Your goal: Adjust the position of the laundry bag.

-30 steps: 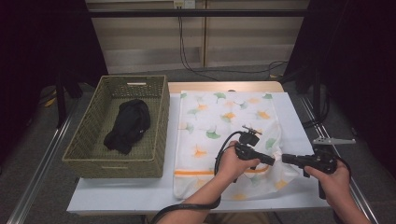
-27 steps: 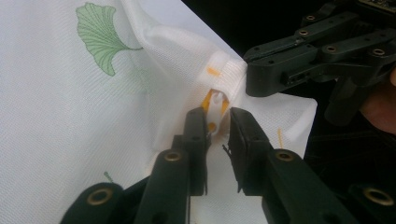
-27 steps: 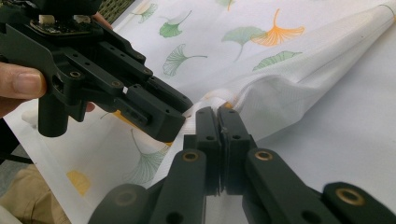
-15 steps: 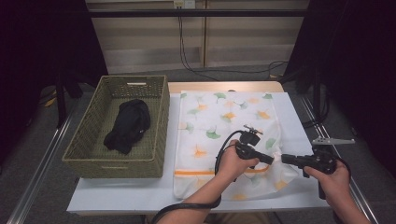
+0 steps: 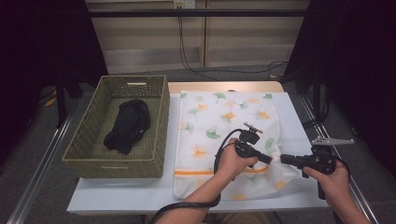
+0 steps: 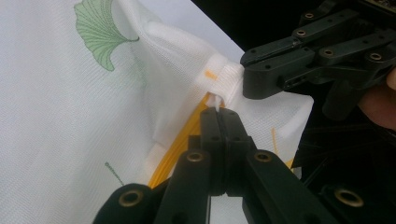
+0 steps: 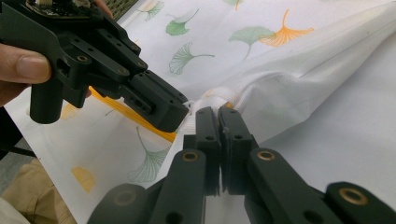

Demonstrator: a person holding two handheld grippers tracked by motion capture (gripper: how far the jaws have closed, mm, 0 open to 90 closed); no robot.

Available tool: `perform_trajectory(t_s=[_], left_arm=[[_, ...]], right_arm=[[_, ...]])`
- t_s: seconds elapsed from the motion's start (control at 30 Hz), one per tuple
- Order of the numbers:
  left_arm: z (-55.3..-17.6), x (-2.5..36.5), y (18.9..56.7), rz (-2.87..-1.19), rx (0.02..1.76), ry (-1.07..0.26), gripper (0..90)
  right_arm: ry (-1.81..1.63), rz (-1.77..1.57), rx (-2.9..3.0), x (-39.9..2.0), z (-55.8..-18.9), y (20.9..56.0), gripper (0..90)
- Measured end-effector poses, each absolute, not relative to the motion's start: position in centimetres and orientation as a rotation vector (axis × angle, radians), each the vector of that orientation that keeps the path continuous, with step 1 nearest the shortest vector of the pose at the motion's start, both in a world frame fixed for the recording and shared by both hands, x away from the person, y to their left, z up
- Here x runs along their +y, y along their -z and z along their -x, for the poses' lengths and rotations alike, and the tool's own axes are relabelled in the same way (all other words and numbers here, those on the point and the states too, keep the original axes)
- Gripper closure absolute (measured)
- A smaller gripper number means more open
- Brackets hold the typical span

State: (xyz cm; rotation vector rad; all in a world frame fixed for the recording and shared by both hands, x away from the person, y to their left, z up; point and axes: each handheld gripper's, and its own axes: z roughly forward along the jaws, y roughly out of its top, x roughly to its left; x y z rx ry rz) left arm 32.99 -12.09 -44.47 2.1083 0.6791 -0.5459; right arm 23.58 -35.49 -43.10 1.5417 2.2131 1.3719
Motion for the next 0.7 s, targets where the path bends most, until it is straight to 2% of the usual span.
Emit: perform_trajectory(t_s=[0.3, 0.47, 0.63, 0.7], left_arm=[[-33.13, -11.97, 44.09, -2.111, 0.676, 0.53, 90.0], [-33.16, -11.95, 43.99, -2.116, 0.676, 0.528, 90.0], [-33.15, -11.94, 44.0, -2.113, 0.675, 0.533, 90.0], [-33.22, -11.9, 43.95, -2.116, 0.658, 0.537, 90.0]], right_arm=[[-1.378, -1.558, 2.241, -35.39, -23.77, 43.28, 78.4], [-1.394, -1.61, 2.231, -35.1, -23.99, 43.45, 64.5], [-1.385, -1.617, 2.234, -34.9, -24.07, 43.57, 57.4], [-1.376, -1.618, 2.24, -34.89, -24.1, 43.68, 57.2]])
